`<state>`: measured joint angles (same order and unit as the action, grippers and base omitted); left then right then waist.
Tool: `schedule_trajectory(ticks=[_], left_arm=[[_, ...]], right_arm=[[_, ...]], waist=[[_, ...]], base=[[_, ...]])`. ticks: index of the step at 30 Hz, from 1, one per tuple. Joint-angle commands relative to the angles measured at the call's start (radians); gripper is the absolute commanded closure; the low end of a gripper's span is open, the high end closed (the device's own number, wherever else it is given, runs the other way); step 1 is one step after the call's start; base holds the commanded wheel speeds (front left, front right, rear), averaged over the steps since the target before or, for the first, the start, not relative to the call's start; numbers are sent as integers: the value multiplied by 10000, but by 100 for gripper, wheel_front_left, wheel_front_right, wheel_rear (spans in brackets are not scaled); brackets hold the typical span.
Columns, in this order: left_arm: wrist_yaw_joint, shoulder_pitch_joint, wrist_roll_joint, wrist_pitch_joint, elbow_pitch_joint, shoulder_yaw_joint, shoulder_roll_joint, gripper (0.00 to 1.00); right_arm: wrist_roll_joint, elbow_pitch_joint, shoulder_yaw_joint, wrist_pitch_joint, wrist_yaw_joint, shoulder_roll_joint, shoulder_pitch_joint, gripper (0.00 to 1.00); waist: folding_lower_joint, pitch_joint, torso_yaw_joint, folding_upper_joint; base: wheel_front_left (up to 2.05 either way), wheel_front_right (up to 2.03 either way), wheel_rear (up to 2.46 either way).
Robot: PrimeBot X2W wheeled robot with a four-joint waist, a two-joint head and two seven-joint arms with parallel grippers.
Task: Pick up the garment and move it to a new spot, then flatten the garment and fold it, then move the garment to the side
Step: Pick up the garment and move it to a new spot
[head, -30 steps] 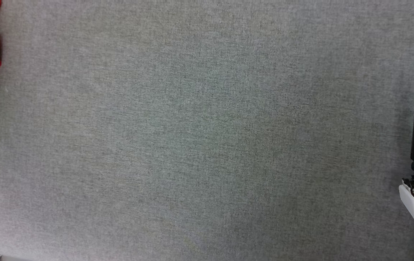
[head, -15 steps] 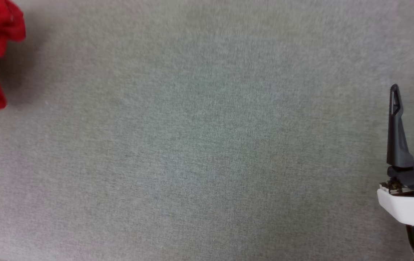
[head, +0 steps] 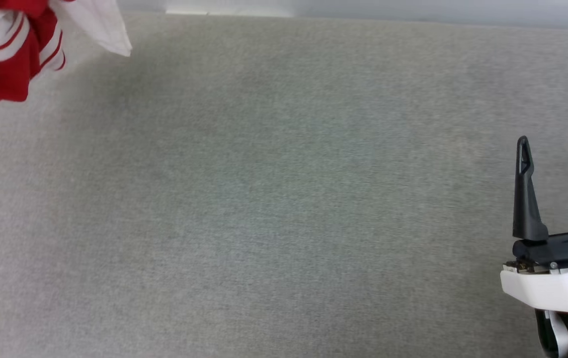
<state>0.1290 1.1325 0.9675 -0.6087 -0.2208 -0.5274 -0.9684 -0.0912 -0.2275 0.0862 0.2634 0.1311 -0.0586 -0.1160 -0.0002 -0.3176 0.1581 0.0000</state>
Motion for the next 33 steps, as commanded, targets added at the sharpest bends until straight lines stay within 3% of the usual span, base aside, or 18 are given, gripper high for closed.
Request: schedule_trajectory(ticks=[1,19,27,33], left_arm=[[-1,193,-48,-42,140,-86,86,100],[-1,2115,-166,-155,2136,-2820,1924,100],[-2,1459,-185,408,2233,-4409,2894,100],[-2,526,-301,766,1980,-5805,3316,100]], right_arm=[[82,30,-23,22,-5,46,171,0],[820,489,-119,21,-7,95,379,0],[985,581,-341,21,-7,93,418,0],[1050,555,-301,21,-7,92,274,0]], waist=[[2,291,-323,0],[2,1111,-2581,0],[2,1047,-3258,0],[2,707,-3294,0]], base=[[0,0,0],[0,0,0],[0,0,0],[0,0,0]])
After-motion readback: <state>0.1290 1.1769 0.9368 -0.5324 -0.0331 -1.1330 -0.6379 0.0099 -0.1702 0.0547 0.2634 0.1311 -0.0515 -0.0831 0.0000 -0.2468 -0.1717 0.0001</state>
